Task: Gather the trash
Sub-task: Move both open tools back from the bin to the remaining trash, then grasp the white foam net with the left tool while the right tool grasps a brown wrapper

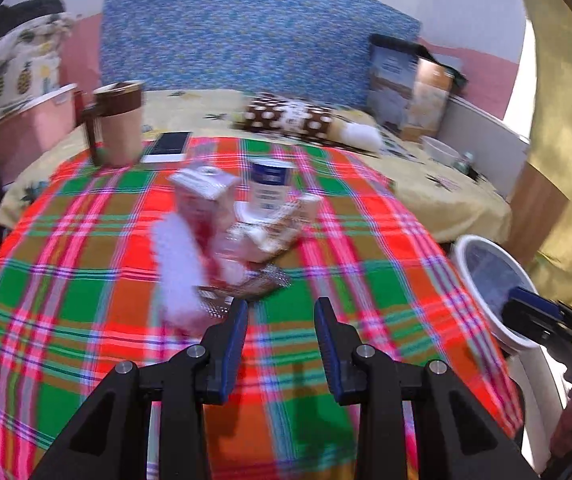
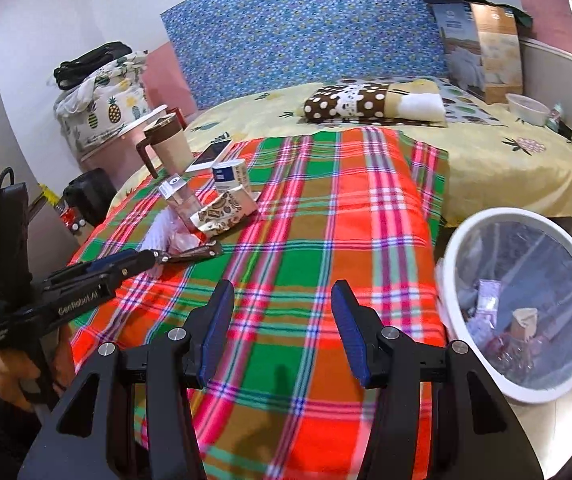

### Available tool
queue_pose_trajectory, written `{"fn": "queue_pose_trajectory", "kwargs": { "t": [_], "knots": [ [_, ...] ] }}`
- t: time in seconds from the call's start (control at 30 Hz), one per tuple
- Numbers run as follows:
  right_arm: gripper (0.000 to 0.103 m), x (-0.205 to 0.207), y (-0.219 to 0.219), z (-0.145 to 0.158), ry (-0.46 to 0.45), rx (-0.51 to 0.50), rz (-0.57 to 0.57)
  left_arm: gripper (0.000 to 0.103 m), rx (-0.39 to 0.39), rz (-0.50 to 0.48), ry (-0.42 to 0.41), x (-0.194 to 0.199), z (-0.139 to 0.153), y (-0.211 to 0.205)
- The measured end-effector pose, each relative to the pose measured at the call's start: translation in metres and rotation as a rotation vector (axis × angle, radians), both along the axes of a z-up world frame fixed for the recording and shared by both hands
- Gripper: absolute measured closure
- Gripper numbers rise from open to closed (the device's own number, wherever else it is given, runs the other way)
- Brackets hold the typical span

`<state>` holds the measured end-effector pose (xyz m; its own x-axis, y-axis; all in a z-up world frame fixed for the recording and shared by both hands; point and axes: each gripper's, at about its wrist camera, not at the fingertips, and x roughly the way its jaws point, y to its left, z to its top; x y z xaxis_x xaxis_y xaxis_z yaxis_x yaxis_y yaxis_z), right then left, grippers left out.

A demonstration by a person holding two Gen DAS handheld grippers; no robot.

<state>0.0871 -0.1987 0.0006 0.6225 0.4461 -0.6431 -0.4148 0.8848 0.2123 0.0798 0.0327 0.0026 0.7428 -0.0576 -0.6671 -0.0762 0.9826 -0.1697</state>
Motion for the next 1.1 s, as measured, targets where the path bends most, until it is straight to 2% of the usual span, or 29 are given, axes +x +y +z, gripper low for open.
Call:
{"fn": "queue_pose_trajectory", "kwargs": {
  "t": [0.17,0.47,0.8,1.1],
  "knots": [
    [0.050,0.009,0.013,-0.002,0.010,-0.006,0.015,0.069,-0.010,0.084,0.019,0.014,-0.006,0.031],
    [0.050,0.027,0.034,-0.005,0.031,-0.010,0.055,0.069,-0.043,0.170,0.067,0.044,-0.025,0.063],
    [0.050,0.037,0.050,-0.014,0.082,-0.008,0.092,0.069,-0.081,0.126,0.125,0.066,-0.046,0.065],
    [0.050,0.038,0.057,-0.020,0.125,-0.022,0.107,0.075,-0.100,0.048,0.111,0.043,-0.044,0.052]
  ]
}}
